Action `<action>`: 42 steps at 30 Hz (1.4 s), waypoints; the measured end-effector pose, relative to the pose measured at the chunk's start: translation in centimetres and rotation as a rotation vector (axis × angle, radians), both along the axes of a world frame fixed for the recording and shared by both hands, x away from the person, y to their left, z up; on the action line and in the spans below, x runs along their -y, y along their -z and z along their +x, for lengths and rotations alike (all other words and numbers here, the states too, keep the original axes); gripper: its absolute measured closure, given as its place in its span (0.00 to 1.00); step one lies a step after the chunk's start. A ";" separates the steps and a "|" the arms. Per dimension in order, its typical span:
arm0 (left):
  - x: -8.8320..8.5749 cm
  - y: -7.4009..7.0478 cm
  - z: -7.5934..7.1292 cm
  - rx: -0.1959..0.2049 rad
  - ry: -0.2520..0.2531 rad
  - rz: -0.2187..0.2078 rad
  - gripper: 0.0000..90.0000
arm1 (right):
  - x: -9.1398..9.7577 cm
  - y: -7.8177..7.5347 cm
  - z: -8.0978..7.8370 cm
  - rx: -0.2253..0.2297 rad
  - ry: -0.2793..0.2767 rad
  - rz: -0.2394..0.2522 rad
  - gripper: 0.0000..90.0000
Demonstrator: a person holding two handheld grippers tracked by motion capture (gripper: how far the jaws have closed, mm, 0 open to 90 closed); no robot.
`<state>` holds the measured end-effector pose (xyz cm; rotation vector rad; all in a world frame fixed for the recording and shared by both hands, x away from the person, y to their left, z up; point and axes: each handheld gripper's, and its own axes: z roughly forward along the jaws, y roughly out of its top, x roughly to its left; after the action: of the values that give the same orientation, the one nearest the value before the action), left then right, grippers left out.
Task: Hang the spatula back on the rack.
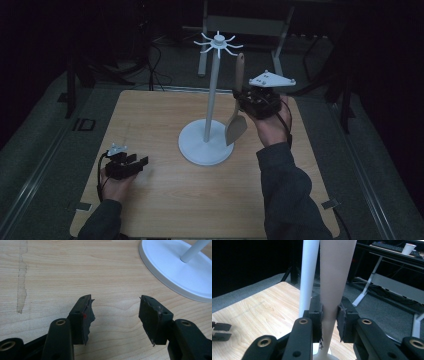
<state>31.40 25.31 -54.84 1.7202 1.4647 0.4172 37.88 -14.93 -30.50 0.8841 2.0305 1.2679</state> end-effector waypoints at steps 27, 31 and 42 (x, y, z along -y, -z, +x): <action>0.0 0.0 0.0 0.002 0.006 0.003 0.50 | -2.0 0.3 1.7 -0.039 0.007 -0.029 0.61; 0.1 0.0 0.0 0.001 0.005 0.003 0.50 | -2.0 0.5 1.3 -0.035 -0.002 -0.029 0.52; 0.2 0.0 0.1 0.000 0.008 0.002 0.50 | -1.5 2.0 0.2 -0.046 -0.004 -0.015 0.38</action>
<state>31.49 25.15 -54.84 1.7270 1.4578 0.4145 38.11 -13.39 -32.46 0.9102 2.0759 1.2433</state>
